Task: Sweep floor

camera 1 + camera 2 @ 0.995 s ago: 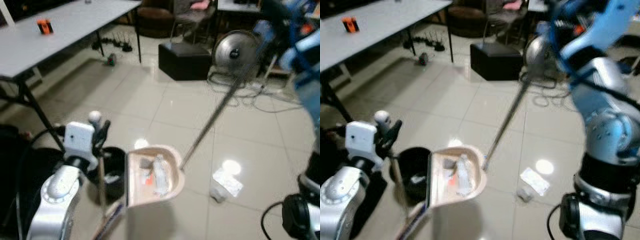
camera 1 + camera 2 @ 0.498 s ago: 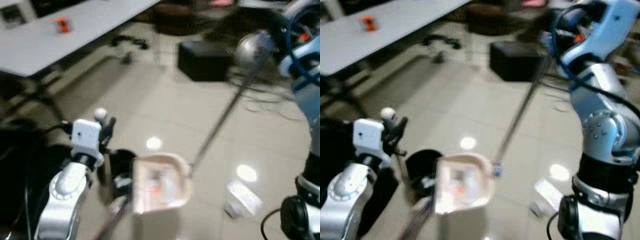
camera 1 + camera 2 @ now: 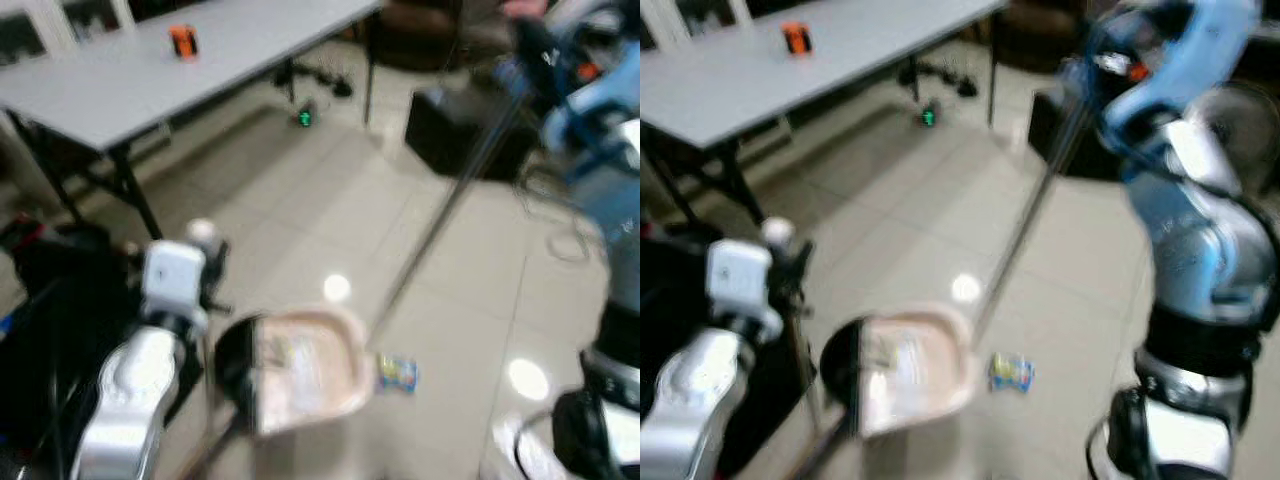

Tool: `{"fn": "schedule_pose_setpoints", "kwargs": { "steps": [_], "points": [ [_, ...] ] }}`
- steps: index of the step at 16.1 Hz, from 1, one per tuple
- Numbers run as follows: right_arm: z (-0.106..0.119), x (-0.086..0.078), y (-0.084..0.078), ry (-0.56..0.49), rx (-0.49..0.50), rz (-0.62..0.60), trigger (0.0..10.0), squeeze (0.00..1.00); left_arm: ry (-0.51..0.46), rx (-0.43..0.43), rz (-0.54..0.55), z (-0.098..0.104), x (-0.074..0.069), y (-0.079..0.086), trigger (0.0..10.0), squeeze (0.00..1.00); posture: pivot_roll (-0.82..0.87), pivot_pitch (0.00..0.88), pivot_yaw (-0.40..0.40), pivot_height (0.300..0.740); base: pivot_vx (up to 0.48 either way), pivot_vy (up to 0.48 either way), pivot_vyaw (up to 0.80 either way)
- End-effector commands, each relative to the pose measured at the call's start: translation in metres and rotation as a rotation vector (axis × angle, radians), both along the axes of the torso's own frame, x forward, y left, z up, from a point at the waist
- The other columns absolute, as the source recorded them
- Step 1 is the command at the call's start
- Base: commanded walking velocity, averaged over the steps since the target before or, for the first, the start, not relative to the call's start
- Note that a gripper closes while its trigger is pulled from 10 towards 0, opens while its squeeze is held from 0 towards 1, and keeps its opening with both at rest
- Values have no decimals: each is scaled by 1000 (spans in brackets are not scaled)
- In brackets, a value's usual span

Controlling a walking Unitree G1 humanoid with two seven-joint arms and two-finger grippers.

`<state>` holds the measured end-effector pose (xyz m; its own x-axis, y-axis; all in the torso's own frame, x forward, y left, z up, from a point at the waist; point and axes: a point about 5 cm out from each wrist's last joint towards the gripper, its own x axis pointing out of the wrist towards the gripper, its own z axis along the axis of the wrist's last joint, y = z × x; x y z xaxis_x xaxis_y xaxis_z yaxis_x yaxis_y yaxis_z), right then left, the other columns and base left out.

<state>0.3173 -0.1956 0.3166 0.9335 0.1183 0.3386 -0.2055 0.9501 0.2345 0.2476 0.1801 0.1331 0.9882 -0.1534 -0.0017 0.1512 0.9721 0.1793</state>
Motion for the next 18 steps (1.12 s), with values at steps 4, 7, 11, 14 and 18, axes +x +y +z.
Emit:
{"fn": "schedule_pose_setpoints", "kwargs": {
  "steps": [4, 7, 11, 14, 18],
  "points": [
    [8, -1, 12, -56, 13, 65, 10000, 0, -35, 17, 17, 7, -2, 4, 10000, 0, 53, 22, -3, 740, 426, 0, 0],
    [6, 1, 13, -55, 22, 69, 10000, 0, 1, 13, 16, 0, -7, 6, 10000, 0, 55, 22, -4, 740, 0, 0, 0],
    [3, 4, 15, -72, 36, 62, 10000, 0, 33, 27, 26, -18, -10, 20, 10000, 0, 65, 27, -2, 740, 0, 0, 0],
    [3, 8, 20, -136, -3, 52, 10000, 0, 33, 30, 26, -17, -10, 22, 10000, 0, 66, 29, 1, 740, 0, 0, 0],
    [4, 14, 35, -215, -84, 58, 10000, 0, 20, 34, 23, -17, -9, 21, 10000, 0, 72, 32, 0, 740, 0, 0, 0]
  ]
}}
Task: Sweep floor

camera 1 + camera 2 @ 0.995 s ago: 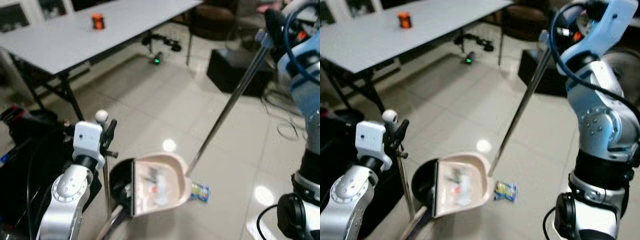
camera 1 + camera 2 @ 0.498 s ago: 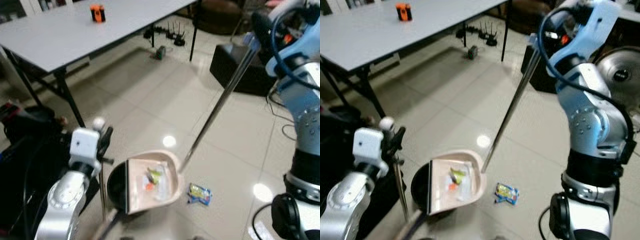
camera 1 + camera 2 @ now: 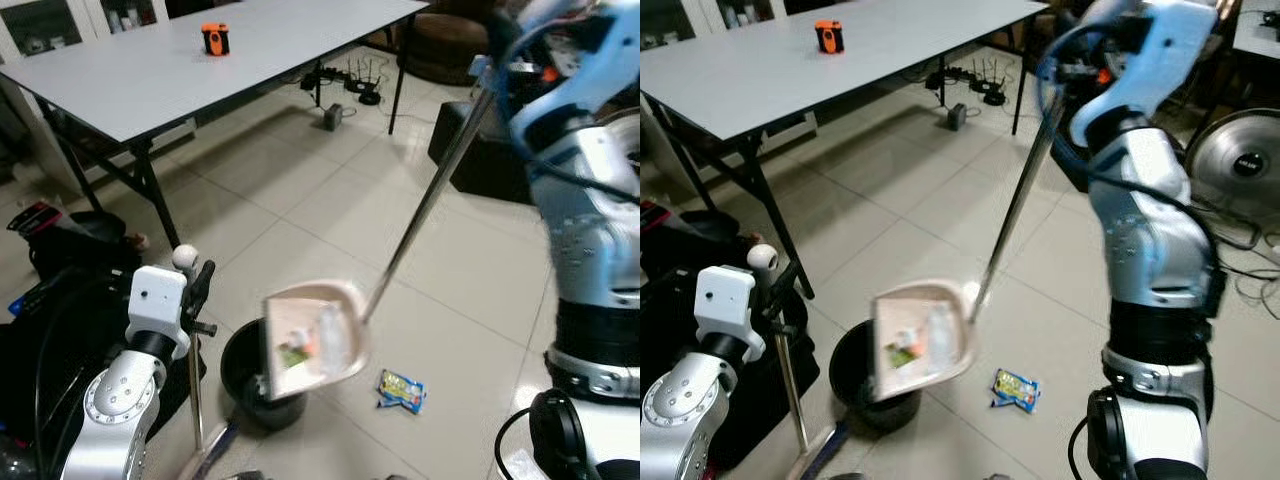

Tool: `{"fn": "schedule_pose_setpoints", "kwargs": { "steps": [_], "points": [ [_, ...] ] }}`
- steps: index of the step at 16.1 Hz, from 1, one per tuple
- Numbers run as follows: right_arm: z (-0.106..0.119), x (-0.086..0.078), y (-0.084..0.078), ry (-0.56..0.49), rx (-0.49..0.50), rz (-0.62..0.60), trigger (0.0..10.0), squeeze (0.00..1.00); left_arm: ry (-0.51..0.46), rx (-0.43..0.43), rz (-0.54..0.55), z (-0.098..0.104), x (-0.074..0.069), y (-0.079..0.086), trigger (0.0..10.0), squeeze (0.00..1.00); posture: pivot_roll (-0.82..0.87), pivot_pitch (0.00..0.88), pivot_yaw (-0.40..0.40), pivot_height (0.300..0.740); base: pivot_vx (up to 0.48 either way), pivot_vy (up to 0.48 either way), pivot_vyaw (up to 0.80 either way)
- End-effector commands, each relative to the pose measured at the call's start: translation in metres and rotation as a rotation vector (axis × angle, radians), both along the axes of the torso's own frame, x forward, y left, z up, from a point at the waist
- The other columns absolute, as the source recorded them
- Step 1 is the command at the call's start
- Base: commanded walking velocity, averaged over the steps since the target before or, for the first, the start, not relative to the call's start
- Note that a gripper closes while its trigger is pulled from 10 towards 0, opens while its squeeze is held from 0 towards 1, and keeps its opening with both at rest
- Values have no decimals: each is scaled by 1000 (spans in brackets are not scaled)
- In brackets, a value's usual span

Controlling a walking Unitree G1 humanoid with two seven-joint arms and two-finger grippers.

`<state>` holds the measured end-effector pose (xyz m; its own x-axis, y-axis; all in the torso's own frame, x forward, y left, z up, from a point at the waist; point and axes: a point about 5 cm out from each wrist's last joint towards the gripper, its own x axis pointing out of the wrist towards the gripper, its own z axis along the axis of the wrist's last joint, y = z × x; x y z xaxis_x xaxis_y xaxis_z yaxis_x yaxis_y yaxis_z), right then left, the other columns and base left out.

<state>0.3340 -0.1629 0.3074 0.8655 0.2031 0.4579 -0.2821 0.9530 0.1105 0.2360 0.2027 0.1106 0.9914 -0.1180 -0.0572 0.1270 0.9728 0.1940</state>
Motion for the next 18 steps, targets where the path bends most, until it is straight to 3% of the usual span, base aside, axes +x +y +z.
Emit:
{"fn": "schedule_pose_setpoints", "kwargs": {
  "steps": [1, 4, 8, 12, 18],
  "points": [
    [13, -2, 7, -83, -5, 21, 10000, 0, -33, 11, -13, 6, 2, -1, 10000, 0, 72, 32, 0, 740, 0, 0, 0],
    [1, -1, 41, -154, -104, 127, 10000, 0, -36, 15, -13, 6, 2, -1, 10000, 0, 85, 32, -2, 740, 0, 0, 0],
    [-5, -2, 64, -232, -154, 161, 10000, 0, -40, 19, -8, 7, 3, 0, 10000, 0, 93, 26, -6, 740, 0, 0, 0],
    [-16, -15, 98, -317, -151, 273, 10000, 0, -45, 21, -11, 7, 4, 0, 10000, 0, 97, 20, -5, 740, 0, 0, 0],
    [-32, -34, 132, -388, -205, 414, 10000, 0, -49, 25, -10, 7, 4, 1, 10000, 0, 104, 14, -4, 740, 0, 0, 0]
  ]
}}
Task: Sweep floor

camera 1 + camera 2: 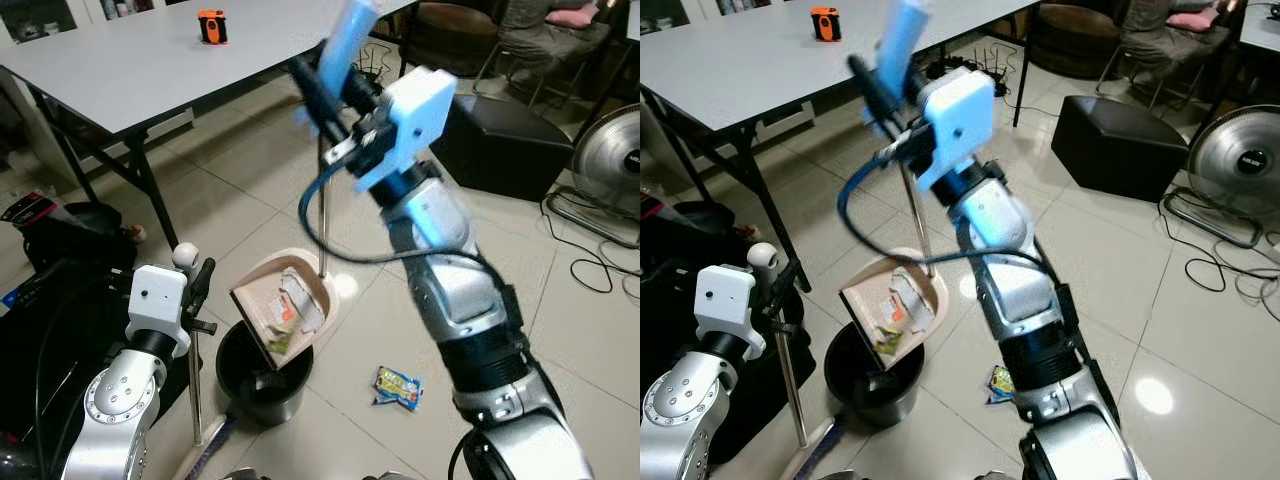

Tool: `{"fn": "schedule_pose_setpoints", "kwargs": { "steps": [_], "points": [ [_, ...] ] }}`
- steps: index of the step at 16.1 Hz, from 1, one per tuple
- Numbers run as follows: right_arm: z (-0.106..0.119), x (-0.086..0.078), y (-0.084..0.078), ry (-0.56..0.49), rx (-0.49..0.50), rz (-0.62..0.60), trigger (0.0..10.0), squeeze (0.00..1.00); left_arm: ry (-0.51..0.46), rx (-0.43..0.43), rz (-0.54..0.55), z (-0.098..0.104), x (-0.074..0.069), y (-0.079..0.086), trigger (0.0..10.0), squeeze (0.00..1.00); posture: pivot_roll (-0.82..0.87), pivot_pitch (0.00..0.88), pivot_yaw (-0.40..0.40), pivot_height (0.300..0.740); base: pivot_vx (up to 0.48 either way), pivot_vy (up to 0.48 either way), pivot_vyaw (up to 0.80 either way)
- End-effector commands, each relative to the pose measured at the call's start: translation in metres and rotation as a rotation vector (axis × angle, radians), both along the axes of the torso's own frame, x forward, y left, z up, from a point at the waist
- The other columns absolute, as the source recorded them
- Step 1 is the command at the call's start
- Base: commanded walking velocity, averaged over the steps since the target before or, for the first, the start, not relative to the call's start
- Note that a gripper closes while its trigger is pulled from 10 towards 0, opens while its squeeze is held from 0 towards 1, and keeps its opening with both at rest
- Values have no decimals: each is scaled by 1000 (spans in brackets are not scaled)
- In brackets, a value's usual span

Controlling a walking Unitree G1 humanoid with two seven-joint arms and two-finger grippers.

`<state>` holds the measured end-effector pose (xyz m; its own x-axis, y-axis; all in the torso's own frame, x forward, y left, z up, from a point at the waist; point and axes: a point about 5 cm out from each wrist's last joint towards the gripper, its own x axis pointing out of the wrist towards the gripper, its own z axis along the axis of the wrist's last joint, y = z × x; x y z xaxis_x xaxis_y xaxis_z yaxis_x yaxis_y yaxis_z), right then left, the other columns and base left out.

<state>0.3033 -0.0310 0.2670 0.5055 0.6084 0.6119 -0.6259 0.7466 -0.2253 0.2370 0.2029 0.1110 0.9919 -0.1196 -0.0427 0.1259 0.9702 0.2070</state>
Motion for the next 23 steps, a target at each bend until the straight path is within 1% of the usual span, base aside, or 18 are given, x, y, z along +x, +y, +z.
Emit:
{"fn": "schedule_pose_setpoints", "kwargs": {
  "steps": [1, 3, 4, 7, 8, 13, 16, 18, 23],
  "points": [
    [4, -8, 7, -66, -10, 36, 10000, 0, -34, 14, -9, 6, 3, 1, 10000, 0, 105, 14, -3, 740, 0, 0, 0],
    [0, -14, 12, -85, -31, 61, 10000, 0, -35, 14, -10, 6, 3, 1, 10000, 0, 105, 14, -3, 740, 0, 0, 0],
    [-7, -20, 19, -104, -54, 97, 10000, 0, -35, 14, -11, 6, 3, 1, 10000, 0, 103, 18, 1, 740, 0, 0, 0],
    [-16, -31, 29, -130, -99, 150, 10000, 0, -34, 14, -14, 6, 4, 1, 10000, 0, 102, 21, 1, 740, 0, 0, 0],
    [-22, -40, 35, -171, -136, 188, 10000, 0, -35, 14, -15, 6, 4, 1, 10000, 0, 102, 22, 3, 740, 0, 0, 0],
    [-28, -57, 47, -238, -178, 269, 10000, 0, -35, 16, -16, 6, 5, 1, 10000, 0, 102, 21, 6, 740, 0, 0, 0],
    [-29, -63, 52, -270, -192, 299, 10000, 0, -35, 16, -18, 6, 6, 1, 10000, 0, 101, 18, 7, 740, 0, 0, 0],
    [-29, -68, 57, -313, -217, 330, 10000, 0, -37, 15, -20, 6, 7, 1, 10000, 0, 101, 16, 6, 740, 0, 0, 0],
    [-28, -70, 59, -353, -230, 347, 10000, 0, -38, 14, -20, 6, 9, 1, 10000, 0, 101, 14, 6, 740, 0, 0, 0]
  ]
}}
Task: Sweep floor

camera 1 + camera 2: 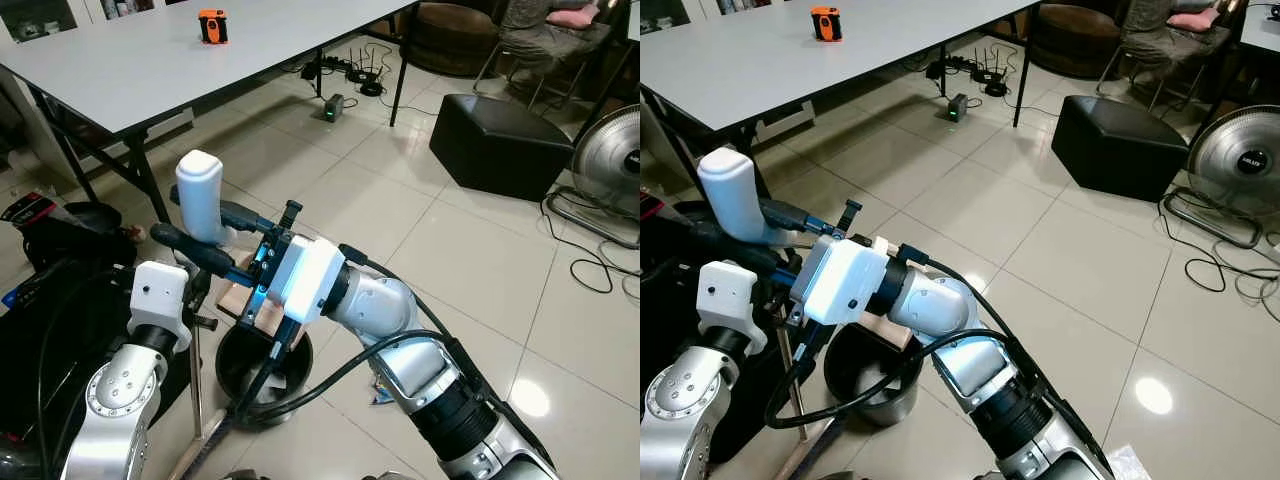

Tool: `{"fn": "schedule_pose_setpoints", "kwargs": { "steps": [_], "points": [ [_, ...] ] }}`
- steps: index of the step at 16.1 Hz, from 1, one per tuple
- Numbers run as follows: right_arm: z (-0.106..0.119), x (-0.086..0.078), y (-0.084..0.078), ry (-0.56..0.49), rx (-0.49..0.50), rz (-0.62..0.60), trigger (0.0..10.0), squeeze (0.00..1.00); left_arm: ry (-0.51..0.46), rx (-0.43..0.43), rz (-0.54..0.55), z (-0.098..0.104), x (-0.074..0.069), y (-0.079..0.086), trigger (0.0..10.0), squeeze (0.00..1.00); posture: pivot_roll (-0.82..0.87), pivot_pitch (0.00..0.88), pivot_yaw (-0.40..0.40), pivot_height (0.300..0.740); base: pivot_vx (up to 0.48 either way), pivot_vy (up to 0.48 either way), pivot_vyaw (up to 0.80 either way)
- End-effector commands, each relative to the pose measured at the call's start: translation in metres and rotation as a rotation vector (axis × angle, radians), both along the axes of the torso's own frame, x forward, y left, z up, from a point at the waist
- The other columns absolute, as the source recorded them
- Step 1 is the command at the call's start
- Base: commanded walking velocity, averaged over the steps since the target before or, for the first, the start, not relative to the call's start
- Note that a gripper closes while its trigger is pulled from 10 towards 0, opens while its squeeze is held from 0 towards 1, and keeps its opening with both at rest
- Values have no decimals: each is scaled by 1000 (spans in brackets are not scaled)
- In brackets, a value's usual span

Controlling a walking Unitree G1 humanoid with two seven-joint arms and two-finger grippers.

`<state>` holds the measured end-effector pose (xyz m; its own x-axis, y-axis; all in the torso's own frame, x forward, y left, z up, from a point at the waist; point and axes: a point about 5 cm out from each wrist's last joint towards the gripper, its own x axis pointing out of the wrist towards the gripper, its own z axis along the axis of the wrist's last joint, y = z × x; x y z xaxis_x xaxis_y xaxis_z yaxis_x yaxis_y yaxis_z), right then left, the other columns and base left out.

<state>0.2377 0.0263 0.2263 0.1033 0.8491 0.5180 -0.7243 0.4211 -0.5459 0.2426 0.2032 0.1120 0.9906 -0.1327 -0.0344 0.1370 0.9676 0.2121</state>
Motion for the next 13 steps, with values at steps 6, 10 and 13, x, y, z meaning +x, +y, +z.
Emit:
{"fn": "schedule_pose_setpoints", "kwargs": {
  "steps": [6, 10, 13],
  "points": [
    [29, 27, -26, -61, 79, -191, 10000, 0, -14, -24, -31, 3, 4, -2, 10000, 0, 103, 11, 1, 740, 0, 0, 0],
    [41, 75, -111, 116, 162, -610, 10000, 0, -17, -40, -68, 3, 4, -2, 10000, 0, 69, 6, 18, 740, 0, 0, 0],
    [33, 83, -159, 245, 246, -800, 10000, 0, -19, -43, -74, 2, 4, -3, 10000, 0, 62, 7, 13, 740, 0, 0, 0]
  ]
}}
